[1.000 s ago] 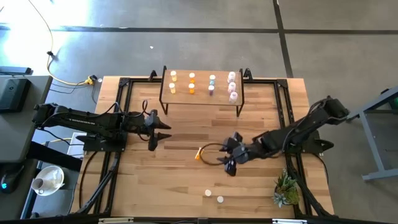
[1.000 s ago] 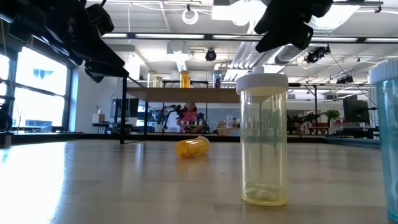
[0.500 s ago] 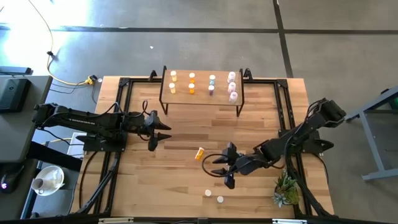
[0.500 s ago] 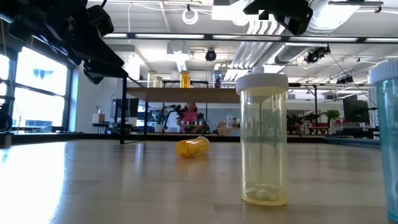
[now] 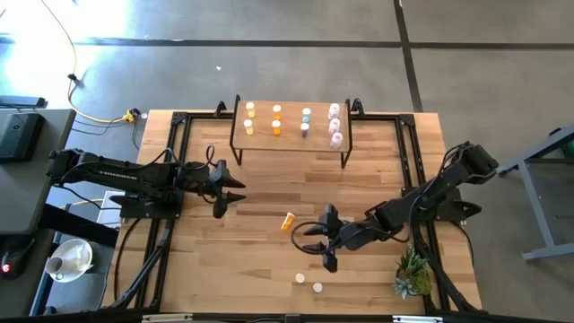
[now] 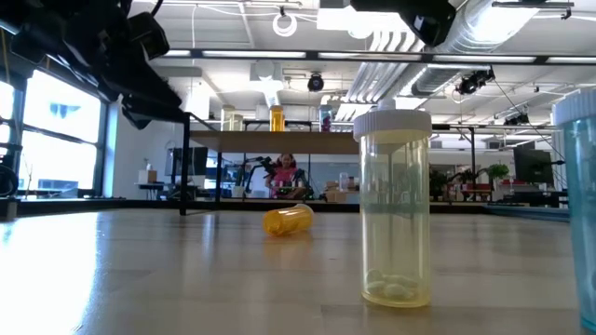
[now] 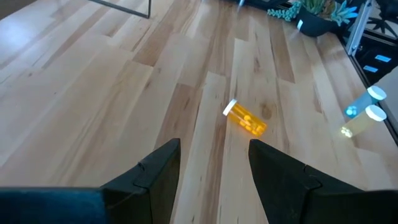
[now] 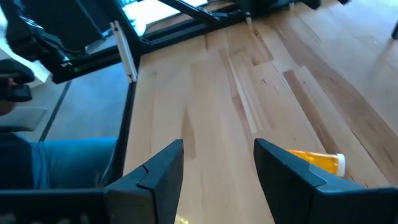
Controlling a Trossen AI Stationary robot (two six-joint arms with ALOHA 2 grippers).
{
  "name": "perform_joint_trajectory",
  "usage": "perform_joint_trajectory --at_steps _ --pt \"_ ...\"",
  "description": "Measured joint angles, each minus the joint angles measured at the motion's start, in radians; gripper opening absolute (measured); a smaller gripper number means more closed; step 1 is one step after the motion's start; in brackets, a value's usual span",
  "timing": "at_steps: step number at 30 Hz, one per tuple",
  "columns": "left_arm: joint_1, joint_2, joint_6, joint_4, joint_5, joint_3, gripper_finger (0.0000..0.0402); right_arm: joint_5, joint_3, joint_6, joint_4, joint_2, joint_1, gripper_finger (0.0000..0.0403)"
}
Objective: Pick and place medicine bottles onto shelf by color
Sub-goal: Put the blue pill bottle on the shelf aligned with the blue pill bottles
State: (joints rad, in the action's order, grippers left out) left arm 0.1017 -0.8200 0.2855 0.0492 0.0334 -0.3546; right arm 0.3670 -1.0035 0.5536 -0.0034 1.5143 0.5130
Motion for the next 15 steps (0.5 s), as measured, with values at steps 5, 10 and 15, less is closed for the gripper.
perform_joint_trajectory --at_steps 5,10,15 --pt "0.000 0.000 0.000 0.011 0.000 0.000 0.0181 0.000 0.000 -0.037 0.011 0.000 0.027 0.0186" --pt "0.000 0.000 0.000 0.011 0.000 0.000 0.0181 -0.008 0.000 -0.038 0.014 0.003 0.063 0.0186" --pt "0.000 0.000 0.000 0.010 0.000 0.000 0.0181 -0.008 0.000 -0.038 0.055 0.035 0.072 0.0186"
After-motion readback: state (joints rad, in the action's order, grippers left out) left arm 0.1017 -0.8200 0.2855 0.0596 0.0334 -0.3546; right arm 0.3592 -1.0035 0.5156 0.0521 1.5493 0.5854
